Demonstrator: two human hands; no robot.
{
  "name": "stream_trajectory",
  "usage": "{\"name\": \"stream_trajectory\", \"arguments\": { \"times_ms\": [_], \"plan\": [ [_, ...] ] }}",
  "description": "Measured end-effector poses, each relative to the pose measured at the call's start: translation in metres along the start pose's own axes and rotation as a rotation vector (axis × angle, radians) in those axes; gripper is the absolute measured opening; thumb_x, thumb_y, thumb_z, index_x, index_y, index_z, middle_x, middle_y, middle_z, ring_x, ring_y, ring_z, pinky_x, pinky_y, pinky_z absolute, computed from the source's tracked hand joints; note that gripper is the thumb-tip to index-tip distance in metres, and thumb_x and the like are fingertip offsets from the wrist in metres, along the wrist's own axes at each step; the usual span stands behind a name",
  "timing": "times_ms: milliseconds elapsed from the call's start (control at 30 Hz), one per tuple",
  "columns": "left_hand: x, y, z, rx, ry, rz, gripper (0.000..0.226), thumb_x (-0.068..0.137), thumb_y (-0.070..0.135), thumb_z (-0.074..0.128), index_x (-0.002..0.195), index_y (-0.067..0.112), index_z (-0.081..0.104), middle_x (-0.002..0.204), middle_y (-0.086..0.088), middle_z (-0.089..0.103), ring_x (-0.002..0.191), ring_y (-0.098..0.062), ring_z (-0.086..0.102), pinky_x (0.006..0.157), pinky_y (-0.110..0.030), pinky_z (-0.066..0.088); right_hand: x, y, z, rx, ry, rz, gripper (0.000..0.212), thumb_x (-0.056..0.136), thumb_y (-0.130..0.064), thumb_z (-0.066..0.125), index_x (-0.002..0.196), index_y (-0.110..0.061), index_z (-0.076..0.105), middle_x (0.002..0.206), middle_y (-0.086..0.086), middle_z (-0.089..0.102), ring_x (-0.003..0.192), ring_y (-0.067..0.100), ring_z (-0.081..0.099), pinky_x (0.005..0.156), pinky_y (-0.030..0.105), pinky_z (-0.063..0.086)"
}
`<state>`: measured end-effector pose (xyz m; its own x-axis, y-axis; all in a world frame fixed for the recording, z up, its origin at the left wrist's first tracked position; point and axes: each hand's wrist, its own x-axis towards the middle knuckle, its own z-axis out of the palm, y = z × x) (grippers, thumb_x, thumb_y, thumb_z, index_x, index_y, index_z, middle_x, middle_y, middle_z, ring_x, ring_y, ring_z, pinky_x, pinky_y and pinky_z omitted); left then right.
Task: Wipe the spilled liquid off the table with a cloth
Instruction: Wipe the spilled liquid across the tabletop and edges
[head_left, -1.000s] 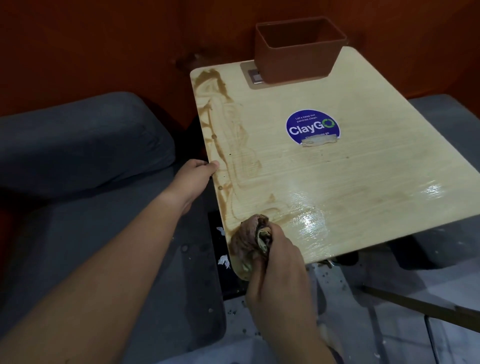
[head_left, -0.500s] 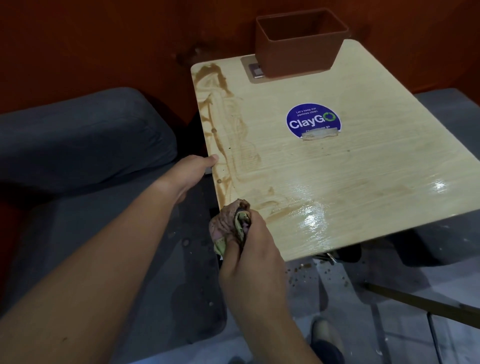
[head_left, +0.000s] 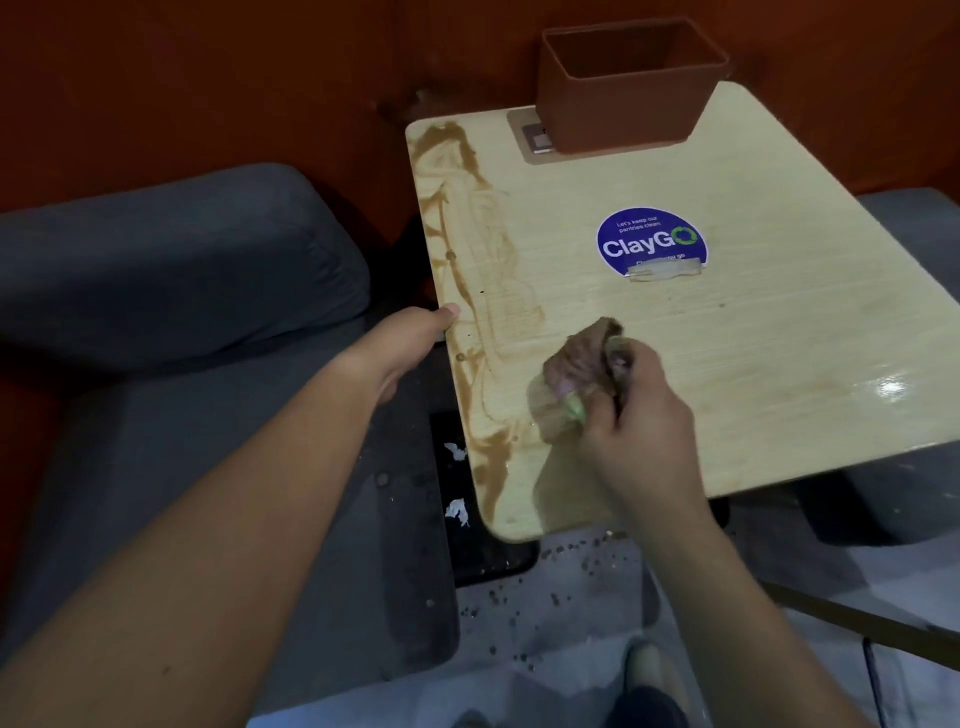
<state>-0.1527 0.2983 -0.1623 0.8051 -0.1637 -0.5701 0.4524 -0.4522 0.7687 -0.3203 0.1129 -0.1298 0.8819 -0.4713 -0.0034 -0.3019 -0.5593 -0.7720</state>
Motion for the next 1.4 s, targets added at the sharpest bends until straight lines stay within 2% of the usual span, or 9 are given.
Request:
{"name": "stream_trajectory", "arguments": {
  "times_ms": [233,400,500,633,767,933,1133,1300,1400],
  "plan": [
    [0.0,0.002,-0.002,0.082,-0.04,-0.001,0.057,0.109,0.055,0.043,0.152,0.019,0.053,0.153,-0.004,0.052,0.147,-0.025,0.039,0.099,-0.033,0.026,-0.055,-0.036,0.04,0.146,-0.355,-0.233,0.036,0.093,-0.013,0.052,0.124,-0.031,0.056,0.107,-0.012,0.071,0.098,0.007,0.067,0.085,0.029,0.057],
    [0.004,-0.003,-0.006,0.066,-0.056,-0.003,0.06,0.107,0.059,0.046,0.153,0.021,0.05,0.16,-0.003,0.047,0.15,-0.025,0.037,0.101,-0.035,0.027,-0.022,-0.011,0.002,0.317,-0.138,-0.031,0.036,0.097,-0.01,0.067,0.125,-0.032,0.063,0.104,-0.017,0.077,0.094,0.0,0.072,0.086,0.028,0.059],
    [0.005,-0.005,-0.007,0.058,-0.066,-0.02,0.065,0.105,0.063,0.047,0.156,0.023,0.047,0.162,-0.001,0.044,0.15,-0.025,0.037,0.1,-0.037,0.027,0.007,0.013,-0.033,0.115,0.077,0.045,0.035,0.095,-0.019,0.069,0.128,-0.028,0.063,0.098,-0.023,0.072,0.091,0.002,0.065,0.08,0.01,0.048],
    [0.006,-0.005,-0.007,0.06,-0.07,-0.027,0.07,0.104,0.065,0.047,0.159,0.023,0.042,0.164,-0.001,0.041,0.151,-0.025,0.037,0.1,-0.036,0.027,0.004,0.026,-0.039,-0.077,0.045,0.085,0.04,0.097,-0.012,0.059,0.135,-0.022,0.055,0.104,-0.002,0.068,0.1,0.028,0.063,0.083,0.033,0.046],
    [0.009,-0.007,-0.008,0.052,-0.056,-0.064,0.079,0.1,0.069,0.049,0.163,0.023,0.034,0.169,-0.003,0.035,0.153,-0.028,0.035,0.103,-0.04,0.03,-0.04,0.0,-0.003,-0.05,-0.094,-0.109,0.034,0.095,-0.007,0.055,0.12,-0.029,0.055,0.092,-0.022,0.059,0.085,-0.009,0.058,0.078,0.012,0.045],
    [0.012,-0.009,-0.006,0.045,-0.037,-0.05,0.078,0.1,0.07,0.049,0.161,0.023,0.039,0.166,-0.003,0.039,0.15,-0.029,0.039,0.102,-0.041,0.031,-0.079,-0.028,0.031,0.054,-0.342,-0.235,0.03,0.096,-0.019,0.045,0.122,-0.031,0.054,0.106,-0.011,0.065,0.098,0.014,0.064,0.085,0.035,0.054],
    [0.014,-0.013,-0.007,0.048,-0.052,-0.011,0.075,0.097,0.073,0.05,0.154,0.023,0.05,0.16,-0.003,0.046,0.145,-0.024,0.043,0.102,-0.033,0.032,-0.042,0.0,-0.026,0.338,-0.145,0.026,0.032,0.093,-0.023,0.063,0.119,-0.042,0.066,0.106,-0.021,0.076,0.094,0.001,0.072,0.077,0.032,0.061],
    [0.015,-0.015,-0.007,0.016,-0.07,0.002,0.071,0.098,0.072,0.05,0.151,0.025,0.054,0.156,-0.001,0.05,0.123,-0.013,0.044,0.101,-0.033,0.032,0.001,0.056,-0.096,0.05,0.142,0.189,0.024,0.098,-0.022,0.064,0.119,-0.034,0.064,0.1,-0.014,0.074,0.099,0.021,0.069,0.073,0.032,0.048],
    [0.014,-0.015,-0.007,0.002,-0.07,-0.012,0.076,0.096,0.074,0.05,0.154,0.025,0.05,0.16,-0.001,0.047,0.138,-0.018,0.045,0.101,-0.036,0.031,-0.007,0.062,-0.086,-0.088,0.142,0.202,0.033,0.098,-0.02,0.063,0.129,-0.025,0.055,0.107,0.0,0.068,0.096,0.028,0.062,0.081,0.037,0.044]
  ]
}}
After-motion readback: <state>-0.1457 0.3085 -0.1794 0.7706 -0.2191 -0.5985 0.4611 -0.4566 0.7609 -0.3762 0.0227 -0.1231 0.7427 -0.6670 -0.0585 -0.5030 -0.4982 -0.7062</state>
